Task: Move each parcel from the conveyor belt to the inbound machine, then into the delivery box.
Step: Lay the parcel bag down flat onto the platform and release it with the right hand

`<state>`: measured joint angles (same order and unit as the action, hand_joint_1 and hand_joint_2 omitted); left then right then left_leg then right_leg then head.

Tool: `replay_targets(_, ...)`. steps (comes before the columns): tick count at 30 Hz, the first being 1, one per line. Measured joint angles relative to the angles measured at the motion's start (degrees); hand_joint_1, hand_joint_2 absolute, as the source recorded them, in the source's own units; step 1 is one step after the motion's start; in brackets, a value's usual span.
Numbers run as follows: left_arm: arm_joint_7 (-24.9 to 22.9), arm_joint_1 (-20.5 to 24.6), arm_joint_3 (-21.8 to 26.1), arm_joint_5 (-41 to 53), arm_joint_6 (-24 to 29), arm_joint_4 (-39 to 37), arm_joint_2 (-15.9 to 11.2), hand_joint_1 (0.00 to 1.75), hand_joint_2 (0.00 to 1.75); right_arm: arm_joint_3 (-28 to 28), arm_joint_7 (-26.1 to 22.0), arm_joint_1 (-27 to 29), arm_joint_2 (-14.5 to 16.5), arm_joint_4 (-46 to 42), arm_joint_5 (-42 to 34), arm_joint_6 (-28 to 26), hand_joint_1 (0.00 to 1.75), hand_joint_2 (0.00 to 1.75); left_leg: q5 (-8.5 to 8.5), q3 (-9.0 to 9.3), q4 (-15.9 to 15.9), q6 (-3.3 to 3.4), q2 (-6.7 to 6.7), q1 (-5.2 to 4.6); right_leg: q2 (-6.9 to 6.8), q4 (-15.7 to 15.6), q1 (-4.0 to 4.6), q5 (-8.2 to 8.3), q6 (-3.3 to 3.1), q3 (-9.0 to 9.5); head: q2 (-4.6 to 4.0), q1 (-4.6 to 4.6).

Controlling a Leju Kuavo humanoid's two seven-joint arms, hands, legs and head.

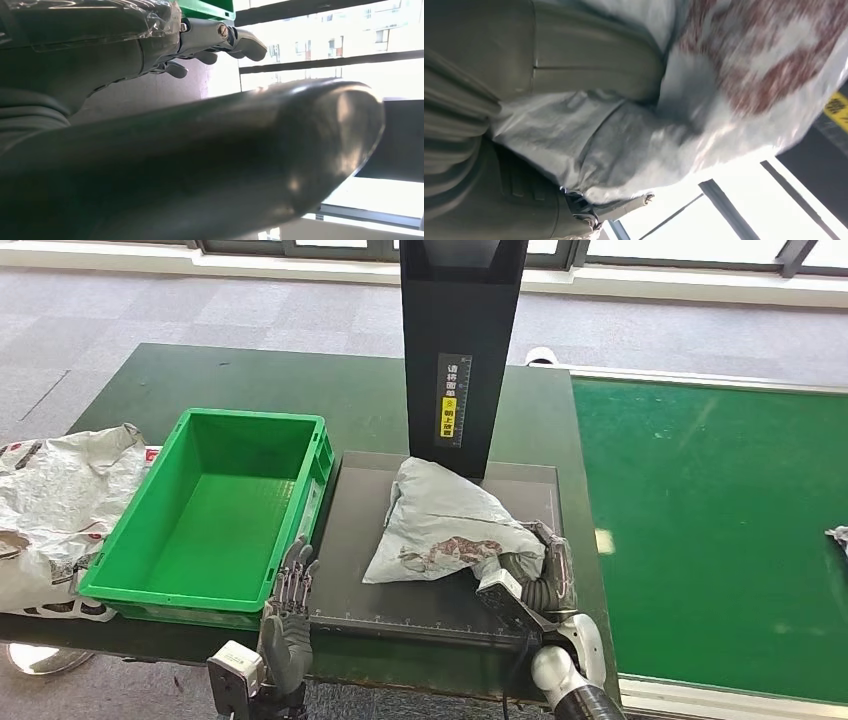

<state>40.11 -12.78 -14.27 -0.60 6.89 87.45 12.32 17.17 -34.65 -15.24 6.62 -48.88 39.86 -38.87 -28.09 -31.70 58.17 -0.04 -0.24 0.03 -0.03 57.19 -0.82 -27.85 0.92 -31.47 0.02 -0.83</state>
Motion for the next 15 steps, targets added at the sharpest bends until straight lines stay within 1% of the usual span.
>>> replay_targets(4,0.0,0.0,0.0,0.4,0.3,0.0,0.0,0.00,0.00,0.0,0.8,-4.0,0.1,5.9,-1.5,1.0,0.00,1.75,0.01,0.01,0.0,0.00,0.01,0.00,0.01,0.0,0.00,0.05,0.01,0.01,0.00,0.00)
replay_targets(6,0.0,-0.1,0.0,0.7,0.4,0.0,0.0,0.00,0.00,0.0,-0.2,-5.9,0.2,8.8,-2.4,1.6,0.00,1.75,0.02,0.03,0.0,-0.01,0.01,0.00,0.01,0.0,0.00,0.07,0.00,0.01,0.00,0.00)
replay_targets(8,0.0,-0.2,0.1,1.1,0.4,0.1,0.1,0.00,0.00,0.0,-2.2,-6.5,0.4,10.3,-3.7,3.1,0.00,1.75,0.02,0.06,0.0,-0.01,0.00,0.00,0.00,0.0,0.01,0.06,0.00,0.01,0.00,0.00)
replay_targets(10,0.0,-0.5,0.3,1.8,0.4,0.3,0.1,0.00,0.00,0.0,-3.4,-5.0,0.4,9.4,-5.0,5.6,0.00,1.75,0.02,0.07,0.0,-0.01,-0.03,0.01,-0.02,0.0,0.01,0.04,-0.02,0.02,0.00,0.00)
replay_targets(11,0.0,-0.7,0.5,2.3,0.6,0.4,0.1,0.00,0.00,0.1,-3.3,-3.3,0.4,7.7,-5.6,7.3,0.00,1.75,0.00,0.07,0.0,-0.02,-0.04,0.01,-0.04,0.0,0.02,0.01,-0.04,0.02,0.00,0.00)
replay_targets(15,0.0,-1.8,1.4,3.9,1.9,1.1,0.1,0.00,0.00,0.8,-2.2,6.1,-0.6,-4.2,-9.1,15.3,0.00,1.75,-0.16,0.05,0.0,-0.05,-0.05,0.01,-0.05,0.0,0.02,-0.13,-0.09,0.01,0.00,0.00)
